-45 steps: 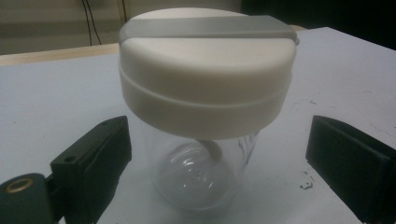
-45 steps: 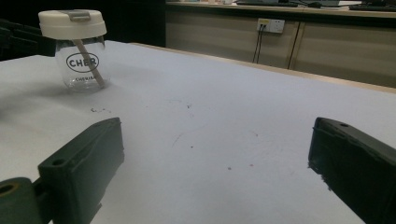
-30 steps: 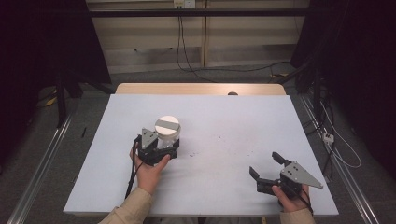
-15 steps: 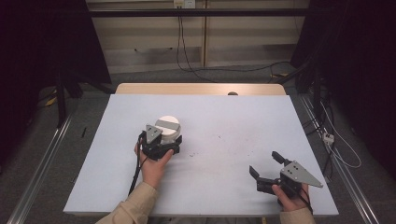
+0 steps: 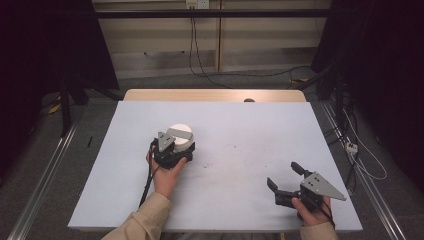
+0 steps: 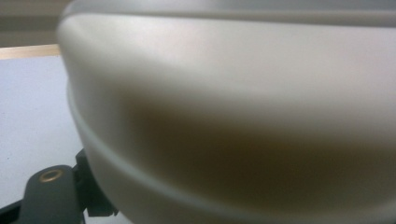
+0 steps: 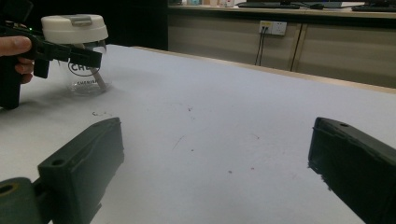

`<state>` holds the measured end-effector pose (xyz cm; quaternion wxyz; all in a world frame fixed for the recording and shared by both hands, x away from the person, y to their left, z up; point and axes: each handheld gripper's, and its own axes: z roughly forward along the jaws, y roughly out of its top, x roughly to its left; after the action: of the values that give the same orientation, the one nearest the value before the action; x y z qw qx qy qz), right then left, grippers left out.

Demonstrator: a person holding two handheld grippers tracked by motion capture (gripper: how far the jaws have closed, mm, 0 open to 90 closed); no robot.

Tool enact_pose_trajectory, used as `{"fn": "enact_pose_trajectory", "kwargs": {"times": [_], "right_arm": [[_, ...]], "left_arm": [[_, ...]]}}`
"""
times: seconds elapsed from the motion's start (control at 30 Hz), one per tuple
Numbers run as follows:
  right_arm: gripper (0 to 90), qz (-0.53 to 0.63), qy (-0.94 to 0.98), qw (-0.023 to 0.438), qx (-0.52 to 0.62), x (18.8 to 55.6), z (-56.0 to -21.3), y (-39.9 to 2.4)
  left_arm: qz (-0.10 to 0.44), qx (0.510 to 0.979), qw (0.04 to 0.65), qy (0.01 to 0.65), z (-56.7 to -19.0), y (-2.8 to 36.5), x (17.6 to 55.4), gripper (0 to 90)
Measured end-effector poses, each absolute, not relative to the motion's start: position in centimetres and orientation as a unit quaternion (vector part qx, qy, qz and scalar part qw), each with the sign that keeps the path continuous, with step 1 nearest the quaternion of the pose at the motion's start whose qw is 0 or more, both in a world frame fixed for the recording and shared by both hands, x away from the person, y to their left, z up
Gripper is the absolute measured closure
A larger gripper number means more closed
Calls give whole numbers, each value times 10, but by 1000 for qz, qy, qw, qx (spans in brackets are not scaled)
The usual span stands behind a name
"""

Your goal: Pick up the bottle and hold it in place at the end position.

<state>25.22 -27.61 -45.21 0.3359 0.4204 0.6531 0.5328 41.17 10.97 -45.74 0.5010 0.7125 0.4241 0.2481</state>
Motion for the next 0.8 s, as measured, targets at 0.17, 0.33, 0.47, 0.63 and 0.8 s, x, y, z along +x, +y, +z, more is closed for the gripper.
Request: {"fn": "enact_pose_trajectory", "kwargs": {"times": [0.17, 0.33, 0.47, 0.63, 0.8], "right_arm": [[28, 534, 652, 337, 420, 251, -452, -277], [27, 537, 650, 340, 417, 249, -451, -278], [27, 535, 651, 340, 417, 249, -451, -279], [27, 534, 652, 339, 417, 251, -451, -278], [27, 534, 654, 337, 416, 253, -451, -277]], "left_arm": [[238, 715, 515, 408, -457, 112, 413, 174], [233, 717, 535, 381, -449, 110, 414, 177], [220, 721, 549, 361, -445, 105, 417, 178], [207, 732, 554, 337, -441, 97, 422, 179], [196, 746, 550, 322, -441, 89, 426, 180]]}}
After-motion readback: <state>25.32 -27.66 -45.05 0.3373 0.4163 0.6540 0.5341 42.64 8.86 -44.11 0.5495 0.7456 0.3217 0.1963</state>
